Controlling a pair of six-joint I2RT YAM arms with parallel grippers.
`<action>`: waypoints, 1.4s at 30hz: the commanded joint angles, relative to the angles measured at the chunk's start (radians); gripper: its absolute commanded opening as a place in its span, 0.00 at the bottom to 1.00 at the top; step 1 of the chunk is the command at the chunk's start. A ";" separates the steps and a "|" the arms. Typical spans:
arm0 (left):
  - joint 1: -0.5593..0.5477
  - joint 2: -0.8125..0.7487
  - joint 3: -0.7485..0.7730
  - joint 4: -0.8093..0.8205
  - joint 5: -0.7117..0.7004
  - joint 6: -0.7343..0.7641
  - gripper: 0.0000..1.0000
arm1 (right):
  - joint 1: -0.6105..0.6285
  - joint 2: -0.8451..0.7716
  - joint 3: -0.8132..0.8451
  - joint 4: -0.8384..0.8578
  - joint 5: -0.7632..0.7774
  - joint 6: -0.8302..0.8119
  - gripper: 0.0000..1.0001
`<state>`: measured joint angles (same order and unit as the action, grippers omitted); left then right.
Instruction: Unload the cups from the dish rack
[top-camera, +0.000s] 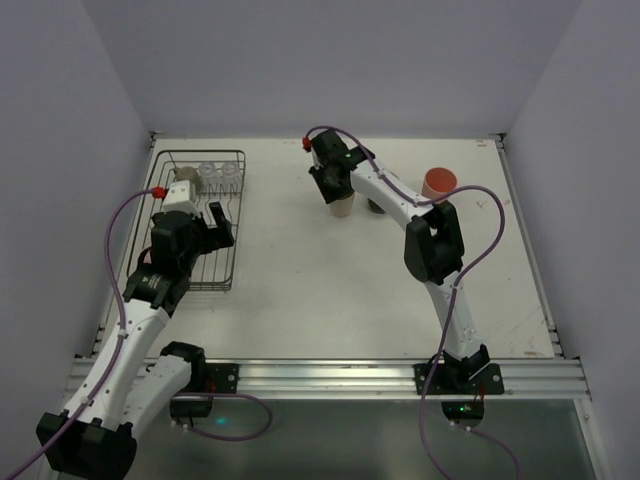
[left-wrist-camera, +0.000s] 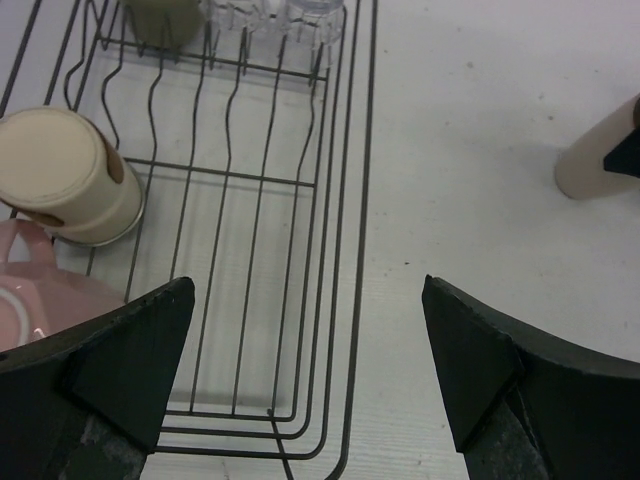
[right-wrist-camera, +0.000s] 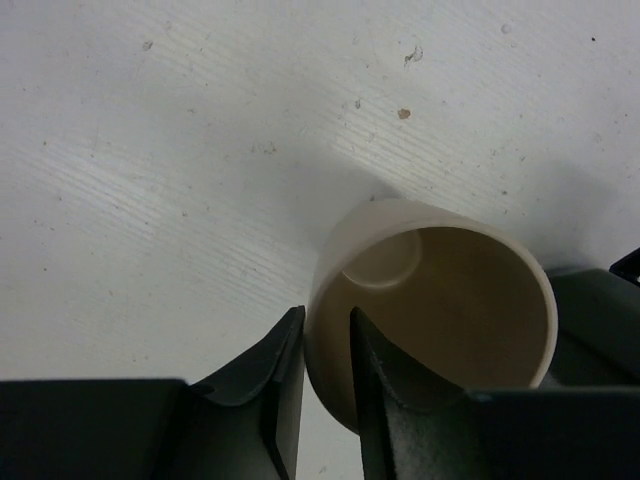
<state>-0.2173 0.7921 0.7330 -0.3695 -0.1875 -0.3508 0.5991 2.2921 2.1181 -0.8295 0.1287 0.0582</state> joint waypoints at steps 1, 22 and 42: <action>0.004 0.010 0.037 -0.029 -0.150 -0.036 1.00 | -0.004 -0.023 -0.014 0.021 -0.031 -0.038 0.28; 0.206 0.029 0.060 -0.232 -0.454 -0.206 1.00 | 0.001 -0.497 -0.412 0.326 -0.241 0.038 0.91; 0.418 0.306 0.005 -0.066 -0.209 -0.117 1.00 | 0.004 -0.600 -0.466 0.357 -0.314 0.034 0.91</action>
<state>0.1791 1.0695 0.7395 -0.5014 -0.4511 -0.4957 0.5999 1.7569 1.6623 -0.5068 -0.1753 0.0967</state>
